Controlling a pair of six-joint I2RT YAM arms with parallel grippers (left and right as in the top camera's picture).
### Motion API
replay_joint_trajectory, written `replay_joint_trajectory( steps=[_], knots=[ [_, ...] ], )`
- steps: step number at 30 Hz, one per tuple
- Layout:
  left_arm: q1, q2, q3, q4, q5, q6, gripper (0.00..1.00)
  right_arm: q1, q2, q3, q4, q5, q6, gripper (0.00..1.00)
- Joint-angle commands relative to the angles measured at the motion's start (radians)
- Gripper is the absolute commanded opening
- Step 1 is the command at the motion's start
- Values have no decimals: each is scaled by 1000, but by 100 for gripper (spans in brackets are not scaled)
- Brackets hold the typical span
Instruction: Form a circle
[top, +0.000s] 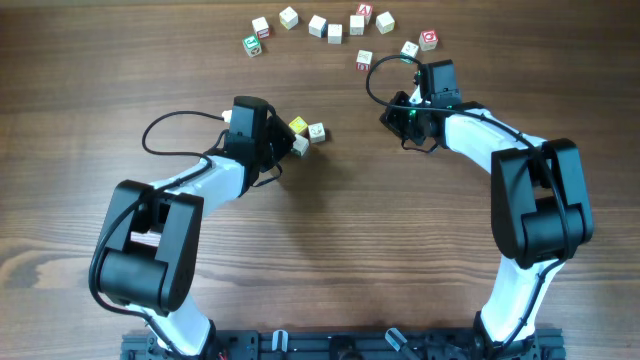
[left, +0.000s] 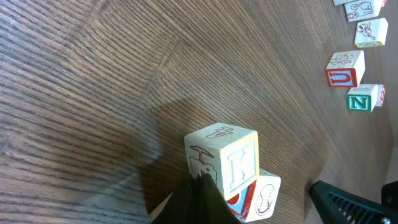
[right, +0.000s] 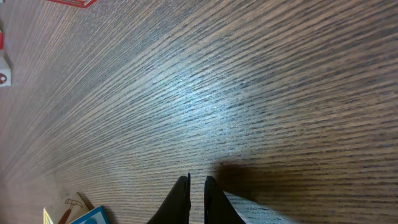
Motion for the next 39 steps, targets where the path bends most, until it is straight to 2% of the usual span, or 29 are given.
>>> replay_joint_trajectory(
  steps=[1,21,39],
  knots=[
    [-4,13,-2,3,13,-8,4,5,-25,-3,6,13,-18,10],
    [-3,13,-2,3,-17,-5,4,5,-25,-3,7,13,-18,10],
    [-4,13,-2,3,29,-5,4,5,-25,-3,7,13,-18,10]
  ],
)
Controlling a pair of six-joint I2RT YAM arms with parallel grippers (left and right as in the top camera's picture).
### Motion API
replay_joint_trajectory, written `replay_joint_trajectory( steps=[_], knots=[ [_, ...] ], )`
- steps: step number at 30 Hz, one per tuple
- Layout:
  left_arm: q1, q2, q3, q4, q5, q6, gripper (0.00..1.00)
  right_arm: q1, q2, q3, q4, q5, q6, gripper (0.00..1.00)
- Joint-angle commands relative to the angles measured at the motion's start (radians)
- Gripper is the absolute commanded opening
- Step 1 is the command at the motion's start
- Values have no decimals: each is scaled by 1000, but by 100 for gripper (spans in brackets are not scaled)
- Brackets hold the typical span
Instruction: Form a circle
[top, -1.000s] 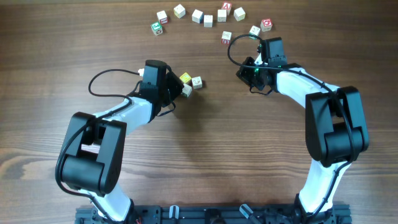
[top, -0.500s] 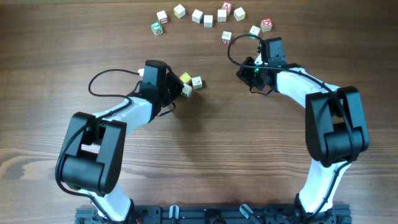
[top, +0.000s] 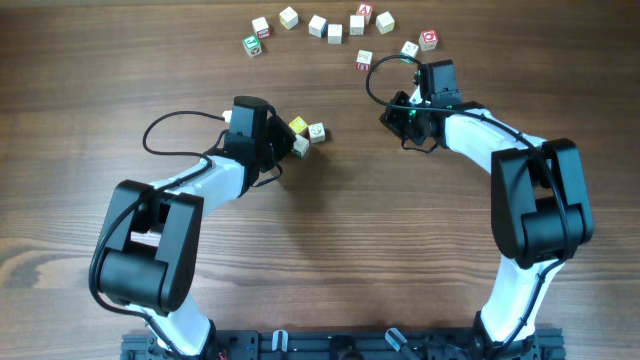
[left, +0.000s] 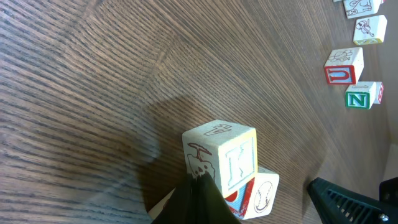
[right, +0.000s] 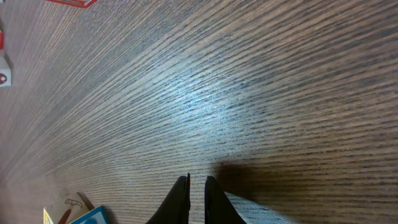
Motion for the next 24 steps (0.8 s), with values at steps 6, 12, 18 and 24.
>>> replay_joint_trajectory(
  steps=[6,12,18,24],
  knots=[
    [-3,13,-2,4,5,-6,4,5,-25,-3,7,13,-18,10],
    [-3,13,-2,3,4,-6,4,5,-25,-3,7,13,-17,10],
    [-4,13,-2,3,11,-9,4,5,-25,-3,7,13,-18,10],
    [-4,13,-2,3,11,-9,4,5,-25,-3,10,13,-18,10]
  ],
)
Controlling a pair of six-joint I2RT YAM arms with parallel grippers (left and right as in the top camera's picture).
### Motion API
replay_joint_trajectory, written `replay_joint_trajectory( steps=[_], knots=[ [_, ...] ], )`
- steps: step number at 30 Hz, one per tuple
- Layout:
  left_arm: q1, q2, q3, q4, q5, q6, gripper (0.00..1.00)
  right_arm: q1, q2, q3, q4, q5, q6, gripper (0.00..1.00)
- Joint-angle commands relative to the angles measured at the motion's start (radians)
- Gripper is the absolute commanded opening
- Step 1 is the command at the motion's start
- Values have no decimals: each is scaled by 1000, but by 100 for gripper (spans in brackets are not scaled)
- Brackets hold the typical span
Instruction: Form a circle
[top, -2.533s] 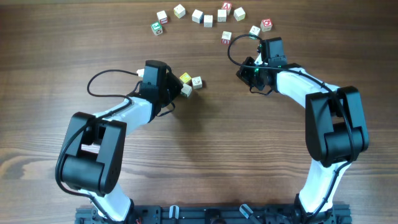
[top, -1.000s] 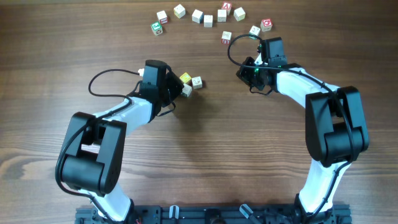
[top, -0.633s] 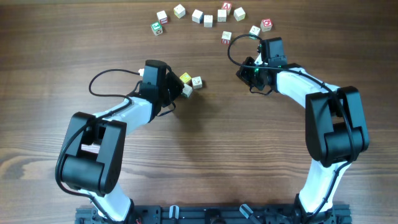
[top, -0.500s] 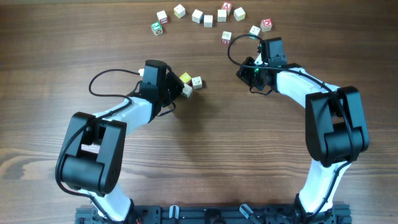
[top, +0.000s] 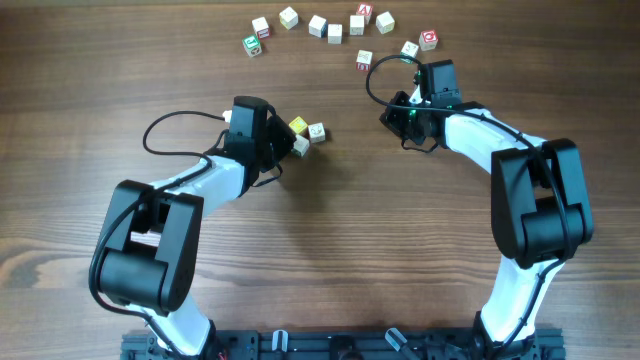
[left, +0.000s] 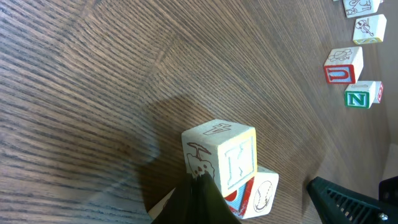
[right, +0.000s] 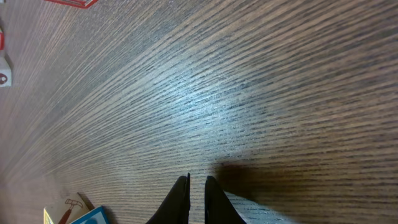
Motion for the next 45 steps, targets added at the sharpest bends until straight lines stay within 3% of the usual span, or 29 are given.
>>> replay_joint_trajectory(
  steps=[1,7,12,26,45],
  knots=[
    [-4,13,-2,3,8,-9,4,5,-25,-3,8,13,-18,10],
    [-3,13,-2,3,8,-9,4,5,-25,-3,7,8,-18,10],
    [-3,13,-2,1,4,-9,4,9,-25,-3,8,-122,-19,6],
    [65,13,-2,-75,-2,-9,4,59,-24,-3,4,-95,-61,5],
    [58,9,-2,-298,156,-9,4,60,-24,-3,2,-95,-74,5]
  ],
)
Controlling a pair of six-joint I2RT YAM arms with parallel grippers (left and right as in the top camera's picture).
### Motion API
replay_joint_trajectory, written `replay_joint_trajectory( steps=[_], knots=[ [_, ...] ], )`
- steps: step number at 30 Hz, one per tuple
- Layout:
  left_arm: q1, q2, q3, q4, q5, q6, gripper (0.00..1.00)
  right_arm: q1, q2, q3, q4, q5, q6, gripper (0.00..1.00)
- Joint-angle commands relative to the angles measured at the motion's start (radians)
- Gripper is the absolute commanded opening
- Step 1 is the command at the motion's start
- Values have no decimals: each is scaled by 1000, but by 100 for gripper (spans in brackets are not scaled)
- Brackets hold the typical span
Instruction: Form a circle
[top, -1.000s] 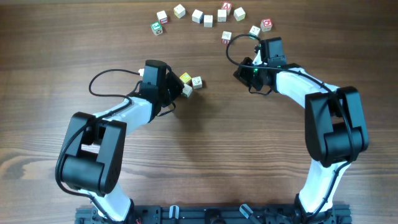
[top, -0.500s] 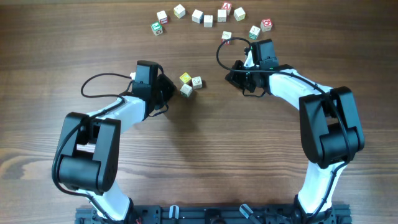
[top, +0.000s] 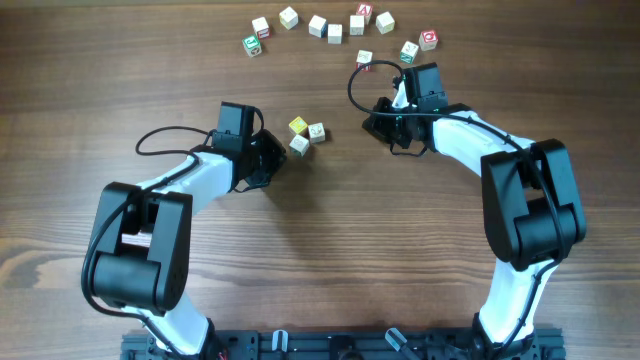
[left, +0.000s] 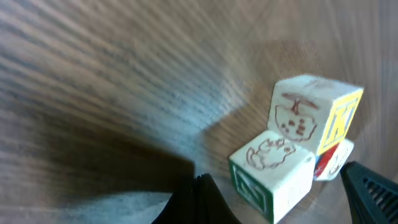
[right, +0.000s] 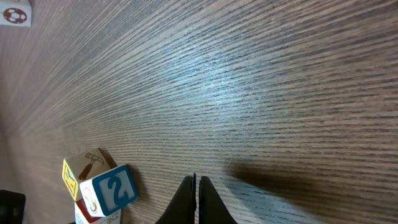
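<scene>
Several lettered wooden blocks lie in an arc (top: 335, 32) along the table's far edge. Three more sit clustered mid-table: a yellow block (top: 298, 126), a pale block (top: 317, 131) and a third (top: 299, 146). My left gripper (top: 270, 161) is shut and empty, a short gap left of the cluster. In the left wrist view its tips (left: 202, 185) point at a green-lettered block (left: 273, 171) and the yellow K block (left: 317, 115). My right gripper (top: 372, 124) is shut and empty, to the right of the cluster. Its tips (right: 196, 186) are beside a blue "2" block (right: 106, 190).
Bare brown wood table (top: 330, 250) spreads between the arms and toward the near edge. One loose block (top: 365, 60) sits just inside the arc near the right arm's cable. Both arms' black cables loop over the table.
My left gripper has drawn back leftward, off the three-block cluster it was pressed against. My right gripper has moved left toward the cluster and its fingers now stand tighter together. The blocks look unmoved.
Through the three earlier moments both arms held still: the left gripper's tip against the mid-table cluster, the right gripper near the arc's right end. Now the left has backed away and the right has come closer to the cluster.
</scene>
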Motion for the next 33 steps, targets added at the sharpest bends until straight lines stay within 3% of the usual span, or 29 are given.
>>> replay_joint_trajectory(
  steps=[1,8,33],
  knots=[
    [-12,17,-16,-29,23,-5,4,2,-24,-3,5,3,-21,5],
    [-72,17,-16,13,-15,-6,4,2,-24,-3,6,4,-21,4],
    [-85,17,-16,65,-23,-5,4,2,-24,-3,14,7,-20,5]
  ],
)
